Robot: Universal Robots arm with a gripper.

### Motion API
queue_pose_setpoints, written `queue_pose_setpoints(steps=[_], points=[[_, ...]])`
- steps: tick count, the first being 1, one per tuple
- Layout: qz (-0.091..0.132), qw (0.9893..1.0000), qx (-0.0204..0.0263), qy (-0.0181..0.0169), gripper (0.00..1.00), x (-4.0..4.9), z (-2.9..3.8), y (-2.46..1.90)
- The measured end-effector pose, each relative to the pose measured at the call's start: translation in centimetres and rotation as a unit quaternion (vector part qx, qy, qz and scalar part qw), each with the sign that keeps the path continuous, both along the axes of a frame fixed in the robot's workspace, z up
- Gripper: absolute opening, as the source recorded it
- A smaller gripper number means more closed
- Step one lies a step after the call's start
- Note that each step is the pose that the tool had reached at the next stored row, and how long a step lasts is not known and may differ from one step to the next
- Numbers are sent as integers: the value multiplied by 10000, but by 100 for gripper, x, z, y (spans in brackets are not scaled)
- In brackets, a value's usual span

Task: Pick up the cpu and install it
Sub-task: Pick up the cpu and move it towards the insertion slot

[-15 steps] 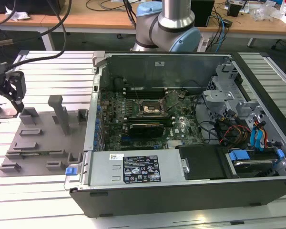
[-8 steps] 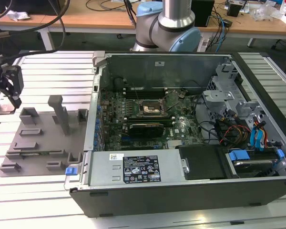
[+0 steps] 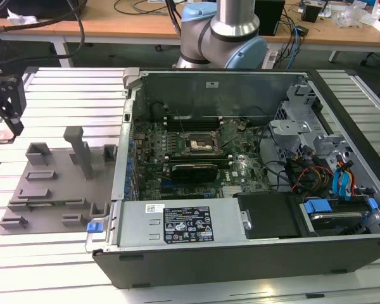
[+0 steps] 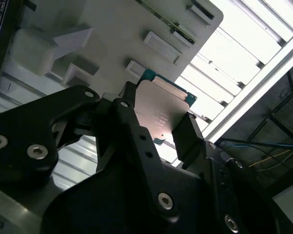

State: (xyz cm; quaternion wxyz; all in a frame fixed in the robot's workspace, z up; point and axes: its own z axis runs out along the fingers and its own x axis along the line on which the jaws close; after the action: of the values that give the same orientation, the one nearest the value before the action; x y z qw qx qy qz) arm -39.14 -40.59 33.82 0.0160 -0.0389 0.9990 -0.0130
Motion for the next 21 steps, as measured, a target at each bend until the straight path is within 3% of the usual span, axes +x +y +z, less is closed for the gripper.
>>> queue_pose_setpoints(steps=[21], points=[[0, 10000, 0, 0, 55, 0, 385, 16]])
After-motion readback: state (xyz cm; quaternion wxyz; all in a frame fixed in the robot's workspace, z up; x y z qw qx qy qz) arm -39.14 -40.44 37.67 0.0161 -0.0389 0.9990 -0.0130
